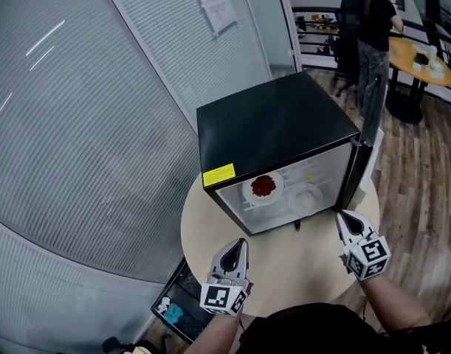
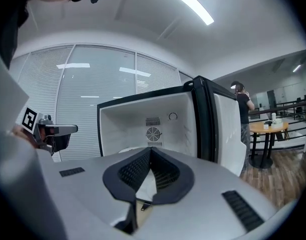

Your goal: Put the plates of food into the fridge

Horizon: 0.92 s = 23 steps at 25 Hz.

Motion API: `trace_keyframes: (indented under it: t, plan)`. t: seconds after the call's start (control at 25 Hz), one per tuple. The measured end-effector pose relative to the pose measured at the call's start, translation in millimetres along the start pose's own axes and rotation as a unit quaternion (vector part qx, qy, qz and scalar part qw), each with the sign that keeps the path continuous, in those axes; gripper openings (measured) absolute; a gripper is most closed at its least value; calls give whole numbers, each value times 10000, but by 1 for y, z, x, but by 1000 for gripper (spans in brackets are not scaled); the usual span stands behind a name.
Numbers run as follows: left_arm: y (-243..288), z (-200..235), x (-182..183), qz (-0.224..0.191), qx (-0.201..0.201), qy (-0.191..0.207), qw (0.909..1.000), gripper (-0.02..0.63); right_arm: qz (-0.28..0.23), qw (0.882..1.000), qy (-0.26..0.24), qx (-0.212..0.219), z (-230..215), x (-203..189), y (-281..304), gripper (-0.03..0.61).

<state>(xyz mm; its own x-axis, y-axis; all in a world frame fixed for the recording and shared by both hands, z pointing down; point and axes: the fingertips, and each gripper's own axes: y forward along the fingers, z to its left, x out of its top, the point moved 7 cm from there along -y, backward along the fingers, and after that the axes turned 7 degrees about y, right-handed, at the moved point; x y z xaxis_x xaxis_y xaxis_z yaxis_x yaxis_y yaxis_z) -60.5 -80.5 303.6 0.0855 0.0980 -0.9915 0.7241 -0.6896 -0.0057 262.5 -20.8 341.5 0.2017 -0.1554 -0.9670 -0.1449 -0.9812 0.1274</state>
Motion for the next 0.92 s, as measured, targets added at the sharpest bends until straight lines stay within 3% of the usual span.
trace_keyframes:
  t: [0.32, 0.92]
  plan:
    - [8, -9, 3, 77, 43, -13, 10000, 6, -177, 9998, -73, 103, 3, 13, 6, 6]
    - [-20, -20, -12, 371, -3, 175, 9992, 6, -180, 9997, 53, 154, 10, -9, 1, 6]
